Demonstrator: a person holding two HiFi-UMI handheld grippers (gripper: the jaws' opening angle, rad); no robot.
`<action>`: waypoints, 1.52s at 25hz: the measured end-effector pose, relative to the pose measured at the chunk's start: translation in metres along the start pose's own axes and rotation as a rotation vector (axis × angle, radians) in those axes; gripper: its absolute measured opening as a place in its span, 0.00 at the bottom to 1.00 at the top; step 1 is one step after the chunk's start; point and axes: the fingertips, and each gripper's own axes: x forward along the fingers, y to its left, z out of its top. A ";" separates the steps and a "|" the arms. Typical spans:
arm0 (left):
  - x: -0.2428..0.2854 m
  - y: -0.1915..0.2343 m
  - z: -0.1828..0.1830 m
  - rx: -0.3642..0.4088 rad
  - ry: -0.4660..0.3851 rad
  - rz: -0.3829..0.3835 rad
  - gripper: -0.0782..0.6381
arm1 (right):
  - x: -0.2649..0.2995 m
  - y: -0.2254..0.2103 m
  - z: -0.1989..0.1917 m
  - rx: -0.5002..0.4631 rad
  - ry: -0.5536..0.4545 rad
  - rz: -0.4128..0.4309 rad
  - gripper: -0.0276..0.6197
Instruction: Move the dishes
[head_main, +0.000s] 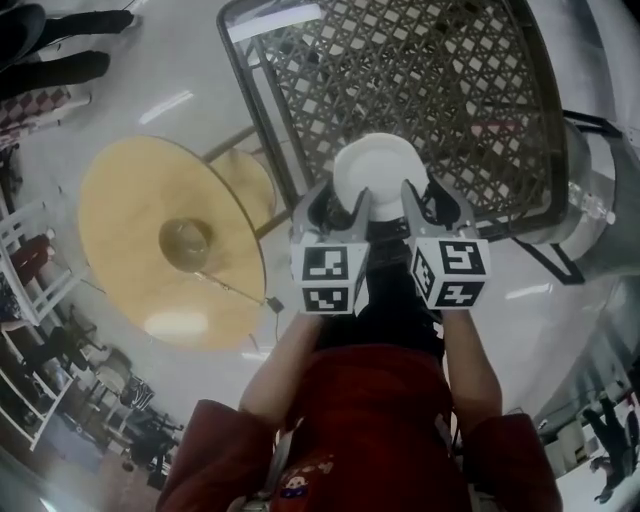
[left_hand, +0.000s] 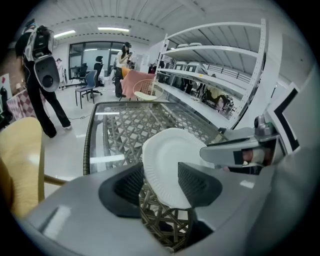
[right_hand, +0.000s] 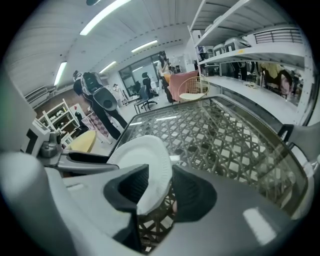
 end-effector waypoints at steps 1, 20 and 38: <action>0.005 0.003 -0.003 -0.002 0.009 0.002 0.43 | 0.007 -0.001 -0.002 0.004 0.010 0.002 0.27; 0.053 0.014 -0.035 -0.005 0.092 0.062 0.44 | 0.052 -0.021 -0.040 0.011 0.092 -0.027 0.27; 0.045 0.017 -0.024 -0.030 0.046 0.066 0.48 | 0.043 -0.026 -0.024 0.014 0.044 -0.066 0.30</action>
